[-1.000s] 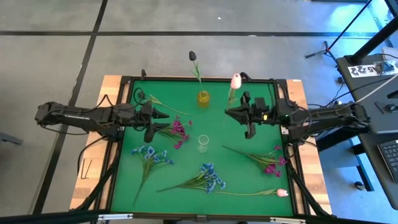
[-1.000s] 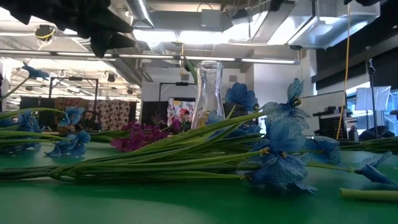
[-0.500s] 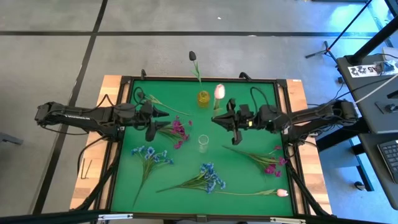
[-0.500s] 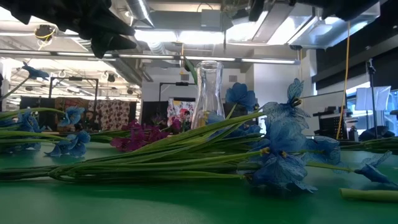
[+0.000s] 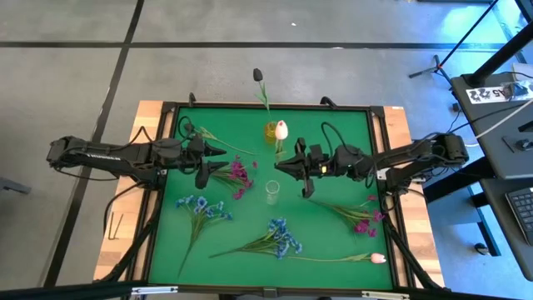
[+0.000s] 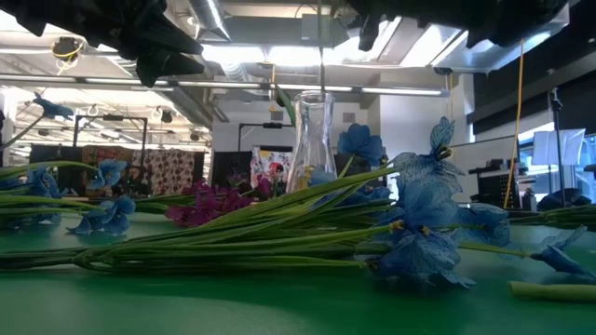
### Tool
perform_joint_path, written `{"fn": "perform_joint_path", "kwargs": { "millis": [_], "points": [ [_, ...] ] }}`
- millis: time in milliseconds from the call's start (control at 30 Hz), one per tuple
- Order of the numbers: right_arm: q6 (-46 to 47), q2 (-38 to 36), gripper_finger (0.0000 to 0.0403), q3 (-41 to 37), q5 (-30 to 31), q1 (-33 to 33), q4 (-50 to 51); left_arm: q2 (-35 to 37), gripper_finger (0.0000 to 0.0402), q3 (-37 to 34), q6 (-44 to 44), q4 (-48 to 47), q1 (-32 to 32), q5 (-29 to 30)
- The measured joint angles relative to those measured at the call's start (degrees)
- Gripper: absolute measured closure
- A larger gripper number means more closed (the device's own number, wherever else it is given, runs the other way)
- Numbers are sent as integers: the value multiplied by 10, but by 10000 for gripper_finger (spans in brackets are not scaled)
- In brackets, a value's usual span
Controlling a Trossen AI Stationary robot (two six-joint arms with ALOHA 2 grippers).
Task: Sort flowers into vase by color
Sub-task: Put the top pink flower into the transparent vase
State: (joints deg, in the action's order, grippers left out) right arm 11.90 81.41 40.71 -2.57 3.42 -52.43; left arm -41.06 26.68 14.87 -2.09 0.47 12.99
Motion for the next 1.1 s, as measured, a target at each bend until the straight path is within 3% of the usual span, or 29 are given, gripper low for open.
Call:
{"fn": "perform_joint_path", "kwargs": {
  "millis": [467, 1100],
  "points": [
    [-1, 38, 381, 0, 50, -1, 10, 0, 203, 0, 14, -6, 0, -9],
    [-7, 35, 234, 0, 41, -1, 81, 0, 203, 0, 32, -35, 0, -5]
  ]
}}
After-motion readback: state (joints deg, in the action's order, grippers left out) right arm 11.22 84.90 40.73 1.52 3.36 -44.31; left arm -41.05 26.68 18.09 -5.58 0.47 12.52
